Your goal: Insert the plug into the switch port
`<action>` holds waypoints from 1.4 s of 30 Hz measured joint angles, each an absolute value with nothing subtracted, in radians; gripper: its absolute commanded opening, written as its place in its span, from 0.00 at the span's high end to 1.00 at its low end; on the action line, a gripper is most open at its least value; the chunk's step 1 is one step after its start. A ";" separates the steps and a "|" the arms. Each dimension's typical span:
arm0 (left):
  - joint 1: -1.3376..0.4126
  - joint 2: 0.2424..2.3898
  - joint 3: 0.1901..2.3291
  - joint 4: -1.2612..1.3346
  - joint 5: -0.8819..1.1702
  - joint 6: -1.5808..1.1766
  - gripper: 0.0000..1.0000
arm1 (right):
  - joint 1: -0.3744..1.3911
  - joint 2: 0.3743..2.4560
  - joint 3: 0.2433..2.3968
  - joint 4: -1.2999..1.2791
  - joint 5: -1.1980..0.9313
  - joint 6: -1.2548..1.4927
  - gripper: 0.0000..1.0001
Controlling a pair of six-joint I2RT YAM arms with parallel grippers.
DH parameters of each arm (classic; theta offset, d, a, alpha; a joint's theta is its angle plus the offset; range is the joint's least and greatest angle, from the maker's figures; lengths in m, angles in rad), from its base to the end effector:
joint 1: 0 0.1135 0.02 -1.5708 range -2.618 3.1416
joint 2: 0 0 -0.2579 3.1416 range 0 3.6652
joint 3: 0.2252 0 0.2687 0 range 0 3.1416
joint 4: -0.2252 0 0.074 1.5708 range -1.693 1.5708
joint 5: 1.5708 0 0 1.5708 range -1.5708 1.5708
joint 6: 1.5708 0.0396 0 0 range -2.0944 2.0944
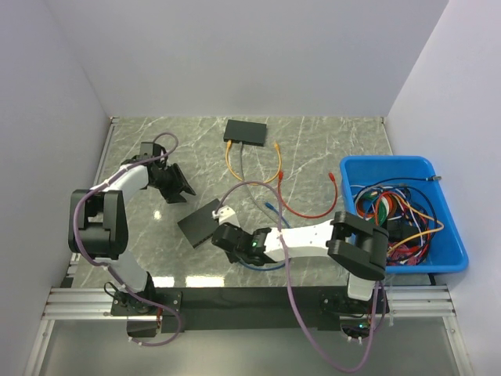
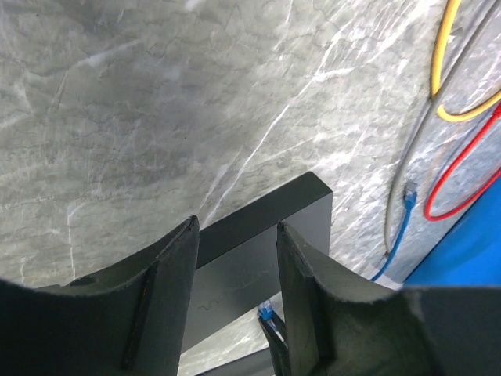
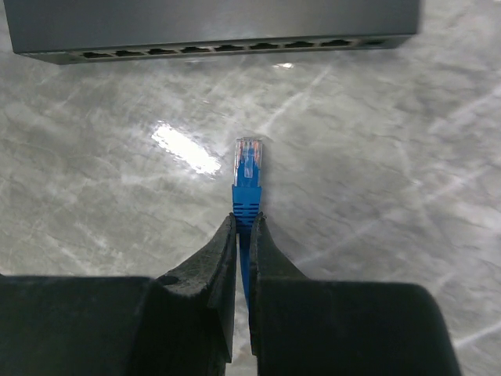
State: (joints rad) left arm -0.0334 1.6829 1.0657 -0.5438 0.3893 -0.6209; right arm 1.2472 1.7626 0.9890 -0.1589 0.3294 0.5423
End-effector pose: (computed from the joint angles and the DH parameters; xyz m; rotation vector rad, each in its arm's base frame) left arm 0.3406 -0.0264 0.1657 -0.6994 2.7074 -0.7082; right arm 0.1282 0.3419 0.1371 -0.7247 2.3629 0.3795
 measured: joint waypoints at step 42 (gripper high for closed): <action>-0.048 1.682 1.024 -0.541 0.403 -0.587 0.50 | 1.253 1.889 1.178 -0.205 0.328 0.535 1.00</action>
